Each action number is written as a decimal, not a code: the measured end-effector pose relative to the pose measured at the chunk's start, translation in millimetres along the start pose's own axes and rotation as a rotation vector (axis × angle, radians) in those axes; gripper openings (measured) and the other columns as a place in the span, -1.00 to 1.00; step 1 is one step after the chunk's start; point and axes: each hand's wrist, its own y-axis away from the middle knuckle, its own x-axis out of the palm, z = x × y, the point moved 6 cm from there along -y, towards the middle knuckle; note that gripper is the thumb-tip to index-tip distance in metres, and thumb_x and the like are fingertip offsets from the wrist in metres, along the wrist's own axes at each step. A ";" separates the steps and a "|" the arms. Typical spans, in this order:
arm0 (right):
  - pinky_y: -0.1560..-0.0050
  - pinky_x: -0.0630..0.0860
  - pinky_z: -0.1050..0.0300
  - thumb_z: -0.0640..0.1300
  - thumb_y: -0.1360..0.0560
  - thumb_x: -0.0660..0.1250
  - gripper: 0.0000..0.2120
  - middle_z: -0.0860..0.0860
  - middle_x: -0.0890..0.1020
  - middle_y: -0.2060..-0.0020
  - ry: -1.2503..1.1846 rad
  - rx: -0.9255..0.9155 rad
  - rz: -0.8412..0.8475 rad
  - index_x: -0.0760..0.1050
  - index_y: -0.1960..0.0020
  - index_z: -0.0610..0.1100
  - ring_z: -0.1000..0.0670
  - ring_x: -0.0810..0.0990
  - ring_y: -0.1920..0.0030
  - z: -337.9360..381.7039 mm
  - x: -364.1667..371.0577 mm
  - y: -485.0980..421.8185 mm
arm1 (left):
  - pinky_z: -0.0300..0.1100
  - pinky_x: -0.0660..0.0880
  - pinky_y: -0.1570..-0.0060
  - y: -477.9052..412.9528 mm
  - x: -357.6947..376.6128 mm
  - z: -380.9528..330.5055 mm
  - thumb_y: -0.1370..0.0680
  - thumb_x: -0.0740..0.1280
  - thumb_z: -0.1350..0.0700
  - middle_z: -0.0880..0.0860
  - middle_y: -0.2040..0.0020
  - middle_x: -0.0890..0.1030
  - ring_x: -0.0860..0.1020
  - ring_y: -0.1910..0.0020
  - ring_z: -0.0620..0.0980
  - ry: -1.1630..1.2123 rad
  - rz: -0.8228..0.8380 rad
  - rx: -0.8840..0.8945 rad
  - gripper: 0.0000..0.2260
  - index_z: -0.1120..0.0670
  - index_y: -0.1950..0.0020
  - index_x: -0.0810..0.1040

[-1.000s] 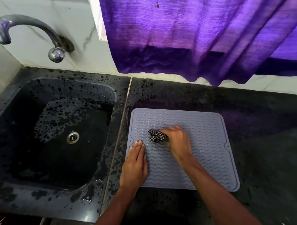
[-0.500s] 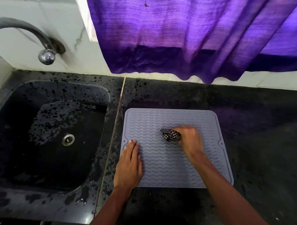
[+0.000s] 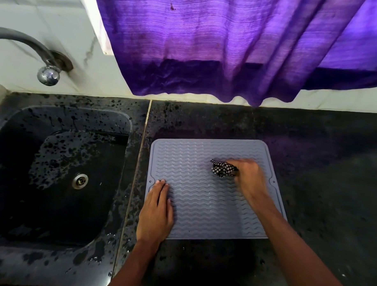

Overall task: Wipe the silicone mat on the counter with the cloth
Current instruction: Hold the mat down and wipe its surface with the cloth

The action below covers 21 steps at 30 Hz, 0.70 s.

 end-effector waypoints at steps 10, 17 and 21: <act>0.10 0.58 0.05 -0.46 -0.28 0.37 -0.49 -0.01 0.71 0.09 0.029 0.055 -0.060 0.66 -0.06 0.04 -0.11 0.64 0.06 -31.2 -26.3 5.9 | -0.01 0.43 -0.38 1.2 3.7 5.2 -0.61 0.11 0.06 0.10 -0.47 0.43 0.39 -0.46 0.06 0.057 0.013 -0.043 -0.54 0.21 -0.44 0.44; 0.22 0.59 0.09 -0.43 -0.27 0.38 -0.52 0.07 0.70 0.20 0.008 0.086 -0.069 0.66 0.00 0.07 -0.01 0.64 0.18 -45.8 -35.3 2.1 | 0.03 0.43 -0.39 1.0 4.1 6.0 -0.62 0.10 0.05 0.12 -0.46 0.43 0.41 -0.46 0.08 0.054 0.019 -0.049 -0.53 0.23 -0.46 0.44; 0.15 0.61 0.05 -0.44 -0.27 0.36 -0.47 0.04 0.70 0.12 0.017 0.135 -0.043 0.65 -0.05 0.09 -0.07 0.65 0.14 -63.7 -34.4 7.4 | 0.03 0.40 -0.41 1.6 5.4 6.4 -0.61 0.09 0.04 0.12 -0.47 0.43 0.39 -0.47 0.08 0.050 0.022 -0.047 -0.52 0.23 -0.47 0.42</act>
